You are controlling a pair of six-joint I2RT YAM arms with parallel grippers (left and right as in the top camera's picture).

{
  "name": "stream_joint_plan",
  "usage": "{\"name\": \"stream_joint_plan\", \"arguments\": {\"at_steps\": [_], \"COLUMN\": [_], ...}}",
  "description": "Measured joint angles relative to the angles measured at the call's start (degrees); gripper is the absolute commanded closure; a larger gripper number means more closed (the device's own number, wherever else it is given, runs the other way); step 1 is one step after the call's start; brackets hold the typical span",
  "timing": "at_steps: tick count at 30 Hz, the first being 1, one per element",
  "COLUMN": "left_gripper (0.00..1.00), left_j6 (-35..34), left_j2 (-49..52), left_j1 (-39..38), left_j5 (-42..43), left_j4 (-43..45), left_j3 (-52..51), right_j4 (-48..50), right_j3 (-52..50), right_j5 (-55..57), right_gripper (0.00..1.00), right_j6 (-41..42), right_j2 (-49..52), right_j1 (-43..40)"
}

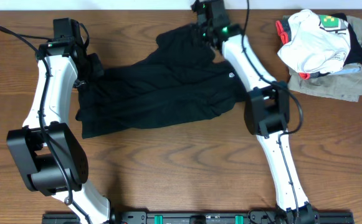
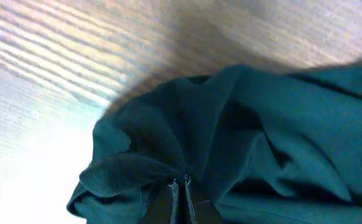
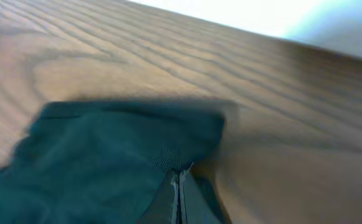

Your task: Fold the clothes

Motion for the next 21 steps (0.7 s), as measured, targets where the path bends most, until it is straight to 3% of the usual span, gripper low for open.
{"name": "stream_joint_plan", "arguments": {"at_steps": [11, 21], "left_gripper": [0.94, 0.94], "left_j6": [0.02, 0.24], "left_j2": [0.00, -2.69], "left_j1": [5.31, 8.24], "left_j5": [1.66, 2.60], "left_j4": [0.81, 0.42], "left_j3": [0.00, 0.00], "right_j4": [-16.94, -32.61], "right_j3": [2.56, 2.56], "right_j5": [-0.68, -2.45], "right_gripper": [0.99, 0.99], "right_j6": [-2.64, -3.26], "right_j2": [-13.64, -16.65], "right_j1": [-2.64, -6.27]}}
